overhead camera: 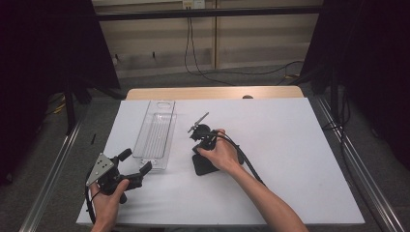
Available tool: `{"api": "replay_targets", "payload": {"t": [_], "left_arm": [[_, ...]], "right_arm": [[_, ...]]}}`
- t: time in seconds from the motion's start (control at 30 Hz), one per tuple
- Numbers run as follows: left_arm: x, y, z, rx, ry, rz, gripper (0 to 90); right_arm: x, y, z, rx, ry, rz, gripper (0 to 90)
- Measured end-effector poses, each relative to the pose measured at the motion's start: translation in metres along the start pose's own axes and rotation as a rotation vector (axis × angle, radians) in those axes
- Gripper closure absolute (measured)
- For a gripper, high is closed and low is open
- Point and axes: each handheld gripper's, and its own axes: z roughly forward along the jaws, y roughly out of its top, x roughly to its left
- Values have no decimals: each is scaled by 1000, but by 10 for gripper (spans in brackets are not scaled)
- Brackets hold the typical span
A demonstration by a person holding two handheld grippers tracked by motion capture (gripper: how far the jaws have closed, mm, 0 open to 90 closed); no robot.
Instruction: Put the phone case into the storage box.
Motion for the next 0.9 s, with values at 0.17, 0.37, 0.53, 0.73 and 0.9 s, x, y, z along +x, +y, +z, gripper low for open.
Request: {"api": "replay_targets", "payload": {"t": [0.17, 0.37, 0.53, 0.73, 0.9], "left_arm": [[0, 0, 0, -2, -4, -5, 53], [0, 0, 0, 3, -6, -15, 53], [-1, -1, 1, 7, -8, -15, 53], [0, 0, 0, 4, 0, -8, 54], [0, -1, 0, 11, -8, -7, 54]], "right_arm": [[5, -4, -2, 6, 15, -5, 900], [13, -13, -7, 11, 30, -27, 900], [19, -22, -11, 8, 51, -38, 900], [22, -31, -15, -2, 76, -32, 900], [26, -43, -21, -5, 95, -41, 900]]}}
